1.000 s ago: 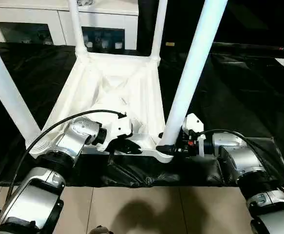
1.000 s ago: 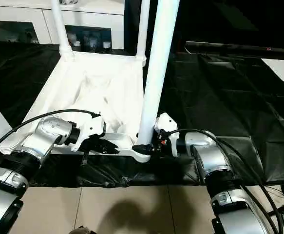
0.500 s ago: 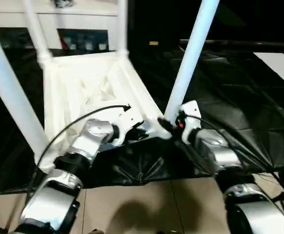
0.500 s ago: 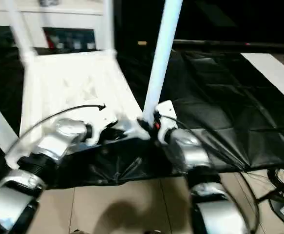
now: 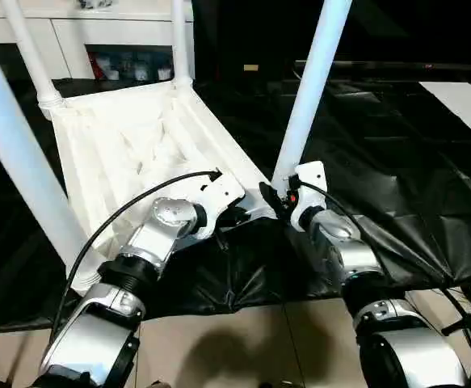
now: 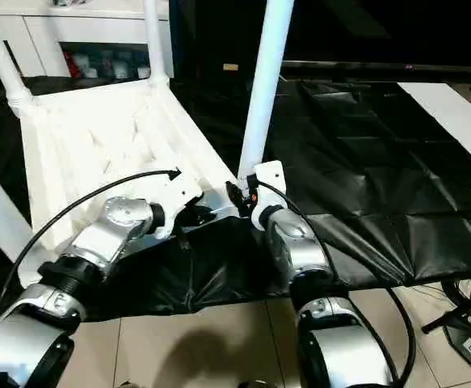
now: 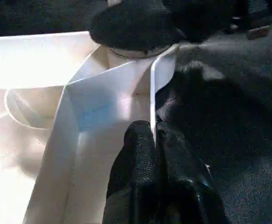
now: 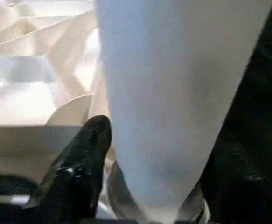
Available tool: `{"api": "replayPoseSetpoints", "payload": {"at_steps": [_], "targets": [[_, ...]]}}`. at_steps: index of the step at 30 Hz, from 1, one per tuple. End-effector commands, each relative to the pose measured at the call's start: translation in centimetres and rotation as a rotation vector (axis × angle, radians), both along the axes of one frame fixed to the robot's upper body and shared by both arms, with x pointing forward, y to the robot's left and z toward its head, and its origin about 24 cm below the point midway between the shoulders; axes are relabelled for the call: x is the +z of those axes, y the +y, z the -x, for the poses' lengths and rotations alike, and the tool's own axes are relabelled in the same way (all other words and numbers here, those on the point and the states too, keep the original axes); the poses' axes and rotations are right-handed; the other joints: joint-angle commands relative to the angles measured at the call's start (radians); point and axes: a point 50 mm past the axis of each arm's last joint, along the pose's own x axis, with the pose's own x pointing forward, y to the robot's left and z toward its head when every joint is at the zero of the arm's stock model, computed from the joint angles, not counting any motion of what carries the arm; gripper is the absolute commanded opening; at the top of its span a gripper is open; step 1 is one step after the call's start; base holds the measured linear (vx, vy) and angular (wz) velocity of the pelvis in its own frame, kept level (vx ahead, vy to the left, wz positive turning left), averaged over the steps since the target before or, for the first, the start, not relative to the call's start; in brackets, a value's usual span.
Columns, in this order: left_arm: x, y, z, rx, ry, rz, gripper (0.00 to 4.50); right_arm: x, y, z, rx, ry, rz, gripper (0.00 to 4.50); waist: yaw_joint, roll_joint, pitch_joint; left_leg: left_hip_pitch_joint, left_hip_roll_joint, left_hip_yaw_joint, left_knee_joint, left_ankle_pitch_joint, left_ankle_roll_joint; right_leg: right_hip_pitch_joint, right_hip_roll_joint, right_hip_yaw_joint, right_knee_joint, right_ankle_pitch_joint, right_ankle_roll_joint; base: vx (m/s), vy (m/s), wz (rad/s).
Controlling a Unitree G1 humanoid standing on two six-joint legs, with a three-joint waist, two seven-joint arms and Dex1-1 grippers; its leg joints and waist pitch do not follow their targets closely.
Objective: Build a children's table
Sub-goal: Rotate leg to tighten
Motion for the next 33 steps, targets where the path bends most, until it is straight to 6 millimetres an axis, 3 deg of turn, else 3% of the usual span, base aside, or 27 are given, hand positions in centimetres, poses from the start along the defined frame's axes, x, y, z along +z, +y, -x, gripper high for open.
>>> {"api": "replayPoseSetpoints", "payload": {"at_steps": [1, 7, 10, 11, 13, 15, 22, 30, 33], "targets": [[1.5, -2.1, 0.6, -0.176, -0.057, 0.079, 0.0, -1.1, 1.9, 1.6, 0.272, 0.05, 0.037, 3.07, 0.007, 0.005, -0.069, 0.005, 0.036, -0.017, -0.063, -0.236, 0.049, 0.053, -0.062, 0.053, -0.058, -0.239, -0.217, 0.0, 0.0, 0.0], [1.6, -1.1, 1.0, -0.278, -0.03, 0.052, 0.0, -0.8, 0.5, 2.6, 0.478, 0.061, 0.052, 3.07, 0.019, 0.007, -0.067, 0.007, 0.04, -0.015, -0.063, -0.234, 0.059, 0.052, -0.065, 0.055, -0.057, -0.238, -0.23, 0.0, 0.0, 0.0], [1.5, -0.4, 1.0, -0.303, -0.015, 0.022, 0.0, -0.6, 0.0, 3.2, 0.591, 0.078, 0.041, 2.92, 0.039, 0.011, -0.066, 0.018, 0.047, -0.008, -0.062, -0.245, 0.055, 0.046, -0.062, 0.056, -0.056, -0.23, -0.237, 0.0, 0.0, 0.0], [1.5, 0.0, 0.9, -0.316, -0.005, 0.009, 0.0, -0.5, -0.2, 3.6, 0.651, 0.093, 0.029, 2.92, 0.039, 0.009, -0.066, 0.016, 0.047, -0.009, -0.063, -0.241, 0.053, 0.047, -0.062, 0.056, -0.054, -0.225, -0.239, 0.0, 0.0, 0.0], [1.4, 0.3, 0.8, -0.327, -0.001, -0.004, 0.0, -0.4, -0.3, 4.0, 0.708, 0.109, 0.019, 2.74, 0.051, 0.008, -0.067, 0.012, 0.047, -0.01, -0.064, -0.232, 0.048, 0.051, -0.062, 0.054, -0.052, -0.228, -0.231, 0.0, 0.0, 0.0], [1.5, 0.5, 0.8, -0.332, 0.002, -0.01, 0.0, -0.3, -0.3, 4.2, 0.739, 0.118, 0.015, 2.59, 0.056, 0.009, -0.066, 0.016, 0.047, -0.009, -0.064, -0.244, 0.039, 0.047, -0.064, 0.055, -0.055, -0.248, -0.227, 0.0, 0.0, 0.0], [1.5, 1.2, 0.6, -0.358, 0.025, -0.038, 0.0, -0.6, -0.3, 5.4, 0.861, 0.182, 0.01, 2.13, 0.069, 0.006, -0.066, 0.013, 0.046, -0.012, -0.065, -0.241, 0.024, 0.049, -0.069, 0.055, -0.059, -0.296, -0.199, 0.0, 0.0, 0.0], [1.7, 0.6, 0.0, -0.274, -0.008, -0.002, 0.0, -0.9, 0.2, 5.0, 0.738, 0.16, -0.016, 2.02, 0.07, 0.006, -0.066, 0.013, 0.044, -0.012, -0.066, -0.243, 0.019, 0.048, -0.068, 0.054, -0.06, -0.304, -0.195, 0.0, 0.0, 0.0], [1.9, -0.3, -0.6, -0.184, -0.039, 0.02, 0.0, -1.6, 0.5, 4.0, 0.523, 0.147, 0.0, 2.0, 0.062, 0.004, -0.062, 0.019, 0.043, -0.019, -0.069, -0.291, -0.009, 0.041, -0.076, 0.054, -0.073, -0.417, -0.163, 0.0, 0.0, 0.0]]}}
